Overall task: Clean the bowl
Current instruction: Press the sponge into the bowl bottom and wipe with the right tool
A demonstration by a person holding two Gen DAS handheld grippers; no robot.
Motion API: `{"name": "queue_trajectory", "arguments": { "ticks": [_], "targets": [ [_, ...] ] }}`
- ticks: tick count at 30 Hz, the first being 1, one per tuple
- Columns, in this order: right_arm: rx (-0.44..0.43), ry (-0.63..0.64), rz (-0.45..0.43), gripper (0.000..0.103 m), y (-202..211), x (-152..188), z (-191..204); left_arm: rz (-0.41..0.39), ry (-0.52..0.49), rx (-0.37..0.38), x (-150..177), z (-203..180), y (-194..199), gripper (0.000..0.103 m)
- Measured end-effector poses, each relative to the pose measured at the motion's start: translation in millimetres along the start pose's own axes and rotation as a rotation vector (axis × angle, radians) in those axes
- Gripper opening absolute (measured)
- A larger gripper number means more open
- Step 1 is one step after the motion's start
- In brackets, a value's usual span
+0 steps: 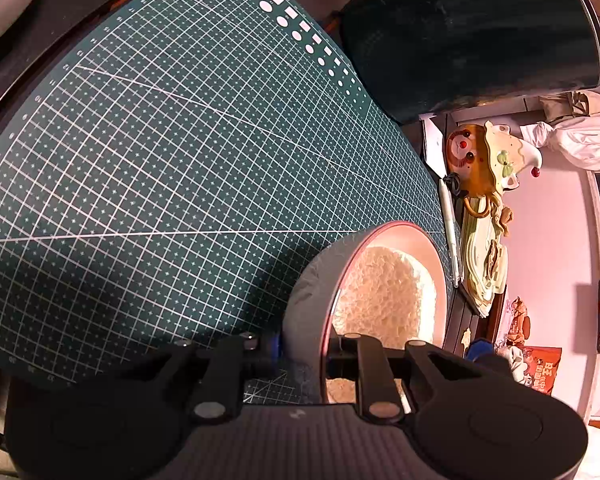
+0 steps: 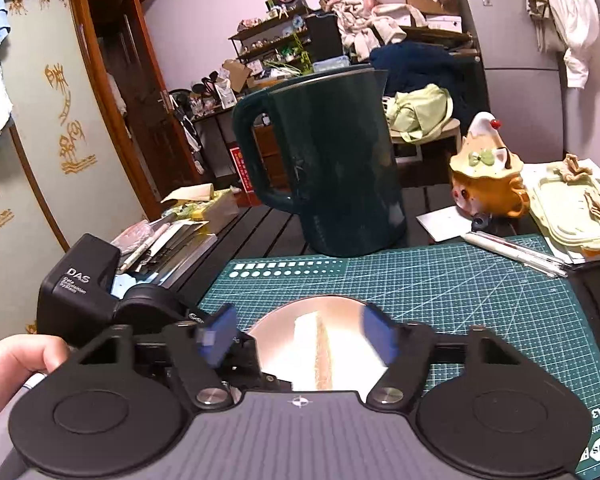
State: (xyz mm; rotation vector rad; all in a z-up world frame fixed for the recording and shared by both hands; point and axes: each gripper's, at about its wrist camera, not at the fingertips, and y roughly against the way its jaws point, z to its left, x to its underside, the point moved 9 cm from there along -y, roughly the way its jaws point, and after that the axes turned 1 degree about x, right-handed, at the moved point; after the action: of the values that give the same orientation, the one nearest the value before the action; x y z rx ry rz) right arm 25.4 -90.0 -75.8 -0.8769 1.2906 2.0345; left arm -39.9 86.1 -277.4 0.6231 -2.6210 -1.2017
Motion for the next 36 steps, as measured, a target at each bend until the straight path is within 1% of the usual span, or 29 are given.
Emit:
{"name": "queue_trajectory", "arguments": {
  "ticks": [1, 4, 6, 7, 9, 10, 12, 13, 15, 19, 21, 23, 24, 25, 28, 30, 31, 32, 33, 34, 35, 36],
  "targets": [
    [0.015, -0.005, -0.001, 0.064, 0.3, -1.3, -1.1, 0.000, 0.000, -0.001, -0.2, -8.1, -2.4, 0.019],
    [0.026, 0.029, 0.004, 0.064, 3.8, -4.4, 1.5, 0.001, 0.000, 0.001, 4.2, -7.5, -9.1, 0.019],
    [0.019, 0.020, 0.022, 0.072, 6.9, -4.7, 3.1, 0.002, 0.002, 0.003, 8.3, 4.0, -10.0, 0.019],
    [0.024, 0.022, 0.034, 0.078, 8.4, -4.2, 3.9, 0.002, 0.002, 0.002, 4.8, 1.7, -13.2, 0.019],
    [0.013, 0.048, 0.003, 0.078, 17.3, -5.7, 7.1, 0.003, 0.000, 0.002, 4.5, 8.1, -14.9, 0.019],
    [0.020, 0.057, 0.007, 0.078, 21.0, -5.7, 6.7, 0.003, 0.000, 0.001, 0.3, 7.7, -18.6, 0.019],
    [0.036, 0.035, 0.039, 0.077, 20.4, -6.6, 1.8, 0.003, -0.002, 0.000, -6.7, 8.4, -20.8, 0.019],
    [0.035, 0.013, 0.053, 0.077, 19.0, -6.5, -0.5, 0.004, -0.002, 0.001, -16.4, 6.0, -22.2, 0.019],
    [0.016, -0.078, 0.110, 0.077, 12.3, -5.5, -6.9, 0.003, -0.002, 0.000, -22.8, 9.7, -28.9, 0.019],
    [0.011, -0.080, 0.173, 0.076, 4.8, -2.3, -5.6, 0.003, -0.005, 0.006, -34.7, -10.1, -25.6, 0.019],
    [0.006, -0.080, 0.182, 0.075, 2.7, -1.6, -3.9, 0.003, -0.008, 0.005, -32.6, -9.9, -28.3, 0.019],
    [-0.011, -0.121, 0.195, 0.075, 0.0, -0.4, -3.2, 0.004, -0.007, 0.005, -29.4, -8.0, -30.8, 0.019],
    [-0.010, -0.115, 0.197, 0.075, -0.6, 0.3, -2.1, 0.005, -0.005, 0.006, -27.5, -5.4, -29.8, 0.019],
    [0.006, -0.101, 0.189, 0.075, -0.4, 0.4, -0.9, 0.005, -0.005, 0.006, -29.2, -15.8, -26.8, 0.019],
    [0.045, -0.049, 0.179, 0.075, -0.4, 1.3, 4.8, 0.005, -0.005, 0.006, -31.7, -5.8, -28.7, 0.019],
    [0.060, -0.026, 0.170, 0.076, -2.2, 0.7, 8.1, 0.005, -0.004, 0.006, -32.0, -6.8, -30.2, 0.019],
    [0.060, -0.015, 0.166, 0.070, -2.9, 0.3, 8.8, 0.005, -0.003, 0.006, -31.1, -8.2, -29.9, 0.019],
    [0.060, -0.005, 0.164, 0.058, -3.7, 0.1, 9.3, 0.005, -0.003, 0.007, -29.9, -2.9, -30.5, 0.019],
    [0.061, 0.000, 0.177, 0.054, -5.1, 1.0, 9.6, 0.005, -0.002, 0.007, -28.8, 1.3, -31.1, 0.019],
    [0.056, -0.004, 0.198, 0.046, -6.8, 2.7, 9.8, 0.005, -0.001, 0.006, -30.0, -2.7, -32.7, 0.019],
    [0.041, -0.010, 0.222, 0.040, -8.9, 4.4, 10.0, 0.005, 0.000, 0.007, -29.7, 1.2, -33.5, 0.019],
    [0.038, -0.011, 0.232, 0.037, -9.9, 4.8, 9.9, 0.005, 0.000, 0.007, -30.1, 4.0, -34.6, 0.019]
  ]
}}
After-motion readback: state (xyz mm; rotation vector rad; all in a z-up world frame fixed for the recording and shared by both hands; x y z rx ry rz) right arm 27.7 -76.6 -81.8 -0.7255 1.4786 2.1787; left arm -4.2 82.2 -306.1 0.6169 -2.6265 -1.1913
